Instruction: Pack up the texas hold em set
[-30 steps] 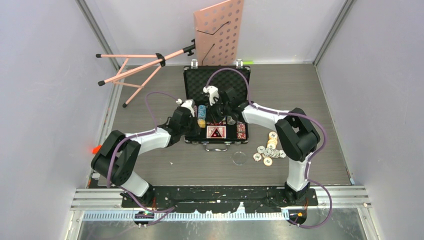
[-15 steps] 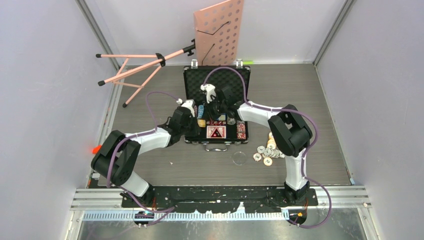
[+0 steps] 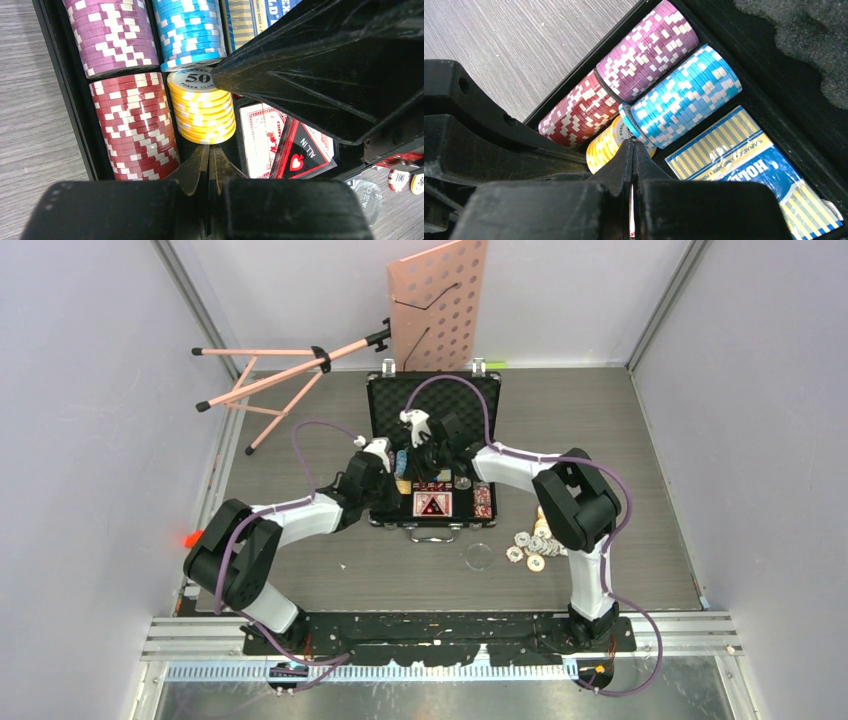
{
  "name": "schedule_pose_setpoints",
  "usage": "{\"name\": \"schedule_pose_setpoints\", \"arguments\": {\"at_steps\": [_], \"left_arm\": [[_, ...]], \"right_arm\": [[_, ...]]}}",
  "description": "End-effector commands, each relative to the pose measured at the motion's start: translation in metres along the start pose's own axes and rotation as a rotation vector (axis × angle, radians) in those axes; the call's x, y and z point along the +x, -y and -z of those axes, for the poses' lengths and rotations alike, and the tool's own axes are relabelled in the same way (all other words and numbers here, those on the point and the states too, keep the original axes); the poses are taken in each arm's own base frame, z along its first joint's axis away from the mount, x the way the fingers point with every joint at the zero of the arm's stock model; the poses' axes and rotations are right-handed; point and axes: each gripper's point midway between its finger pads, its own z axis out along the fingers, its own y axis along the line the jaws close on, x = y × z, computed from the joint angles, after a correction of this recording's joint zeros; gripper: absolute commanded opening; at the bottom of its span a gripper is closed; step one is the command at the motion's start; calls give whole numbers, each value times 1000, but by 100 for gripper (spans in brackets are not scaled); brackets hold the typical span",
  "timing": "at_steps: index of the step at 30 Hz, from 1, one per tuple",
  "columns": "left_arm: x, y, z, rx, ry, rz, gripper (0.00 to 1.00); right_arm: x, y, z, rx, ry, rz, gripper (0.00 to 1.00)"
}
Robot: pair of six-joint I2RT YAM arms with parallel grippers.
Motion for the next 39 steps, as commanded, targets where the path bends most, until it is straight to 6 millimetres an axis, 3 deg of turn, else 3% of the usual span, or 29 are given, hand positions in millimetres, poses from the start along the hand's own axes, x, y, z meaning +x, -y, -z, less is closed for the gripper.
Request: {"name": "schedule_pose_setpoints", "arguments": {"at_steps": [1,8,12,16,23,31,35,39], "left_arm": [[-23,9,0,18,56,-10,0],[-21,7,1,12,56,-10,0],[-22,7,1,12,57,-10,0],[-23,7,2,10,60,-12,0],[-22,7,2,13,56,-12,0],[-17,7,-2,19,45,0,0],[-18,7,-3,19,46,3,0],[-20,8,-3,22,49,2,0]], "right_arm": [[-44,-15,26,-8,91,50,0],[-69,-33,38,-68,139,21,0],[-72,-36,34,-88,140,-4,1],[-62,-32,24,-90,115,-30,0],[-35,-5,1,-22,72,-117,0],[-19,6,-4,29,33,-165,0],[-26,2,0,16,44,-154,0],[-48,-7,16,0,92,-134,0]]}}
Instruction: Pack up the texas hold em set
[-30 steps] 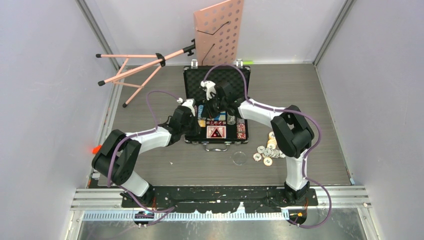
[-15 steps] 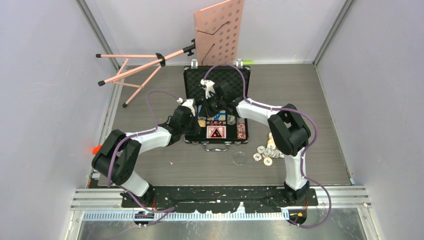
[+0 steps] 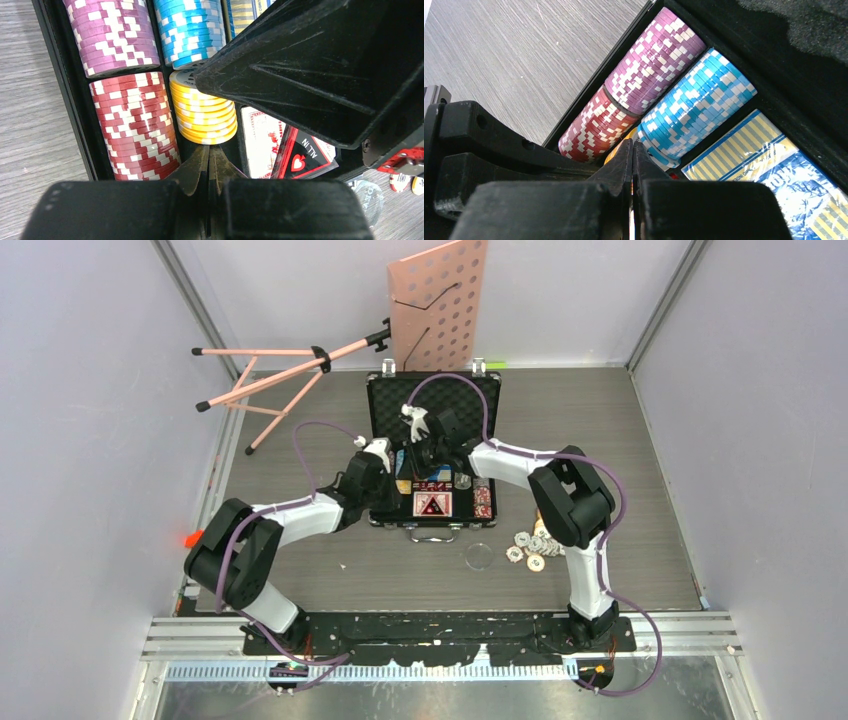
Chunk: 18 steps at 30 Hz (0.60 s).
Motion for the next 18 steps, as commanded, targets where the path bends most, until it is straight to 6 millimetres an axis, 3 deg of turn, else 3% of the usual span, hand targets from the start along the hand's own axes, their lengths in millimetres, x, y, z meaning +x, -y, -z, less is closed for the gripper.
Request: {"name": "schedule_pose_setpoints", "arguments": {"at_steps": [1,9,18], "left_arm": [[-21,9,-2,24,54,2,0],[-21,9,1,25,58,5,0],[-24,10,2,23,60,-2,0]], "right_arm": [[-46,-13,26,6,116,41,0],[-75,-22,43,-4,188,32,0],[-30,3,7,13,111,-38,0]]}}
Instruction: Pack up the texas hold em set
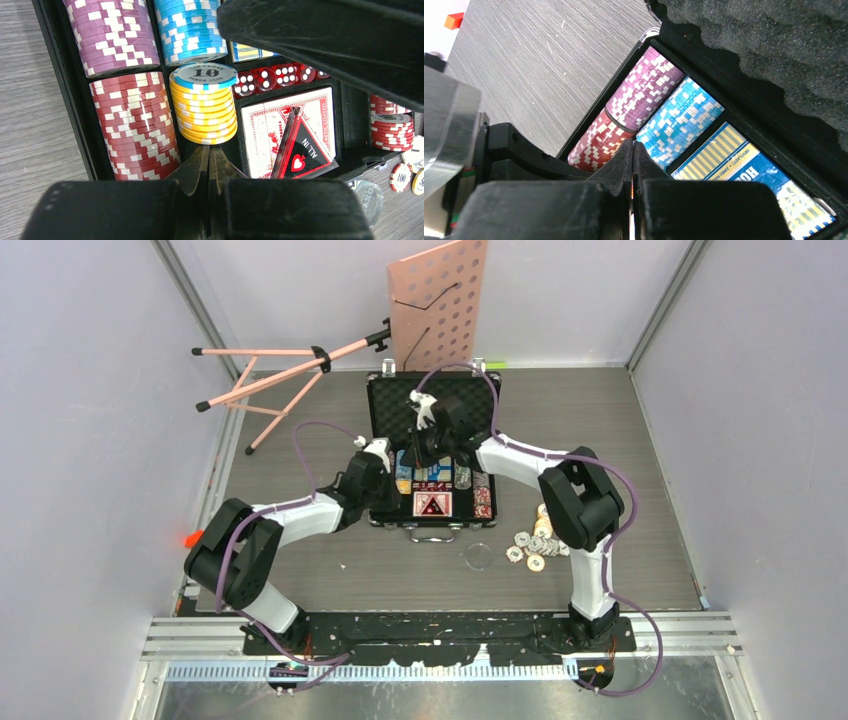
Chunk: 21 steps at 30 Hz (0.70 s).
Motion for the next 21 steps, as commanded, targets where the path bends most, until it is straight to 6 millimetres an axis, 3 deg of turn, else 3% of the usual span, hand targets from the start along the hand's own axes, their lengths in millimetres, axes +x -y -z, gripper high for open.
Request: {"name": "schedule_pose_setpoints", "arguments": {"at_steps": [1,7,17,21], "left_arm": [[-24,10,2,22,61,-1,0],[-27,11,0,23,63,-3,0],[-48,15,-4,47,81,22,0],[-47,15,-3,42,75,8,0]], "right_arm": [[7,7,-12,-5,23,-21,0],[10,13,-13,14,14,-20,0],[-32,-3,22,38,86,60,0],[-32,-6,29,37,87,65,0]]}}
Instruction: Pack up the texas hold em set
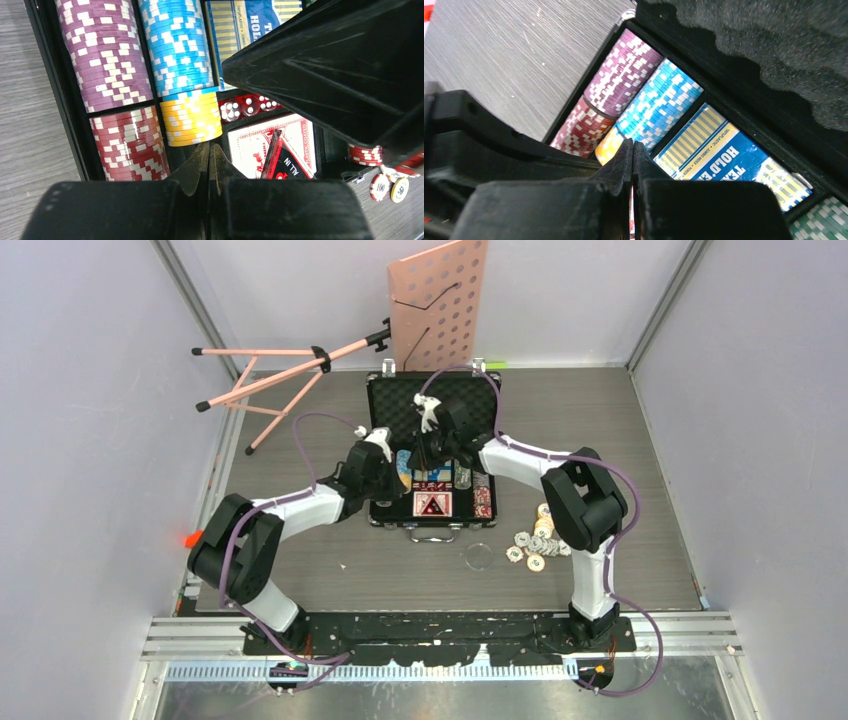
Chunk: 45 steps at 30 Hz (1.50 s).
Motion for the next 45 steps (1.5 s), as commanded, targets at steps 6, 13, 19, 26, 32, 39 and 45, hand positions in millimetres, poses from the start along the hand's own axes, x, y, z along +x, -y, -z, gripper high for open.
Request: {"name": "schedule_pose_setpoints", "arguments": {"at_steps": [6,13,19,26,32,39,45], "left_arm": [[-10,2,9,19,51,-6,0],[3,-2,7,22,22,-1,0],[3,-2,8,21,23,-8,0],[-2,-1,12,25,21,-76,0],[-2,6,23,65,22,-106,0],[-13,24,51,145,69,-131,4],[-19,30,84,192,153,-167,29]], "right_arm": [[-37,-23,30,-41,94,66,0],[-30,-23,21,-61,68,47,0],[-25,-19,19,-45,62,35,0],[-25,4,64,142,113,-27,4],[-3,46,138,445,171,-194,10],[33,88,237,733,203,-330,74],[86,135,280,953,54,-575,89]]}}
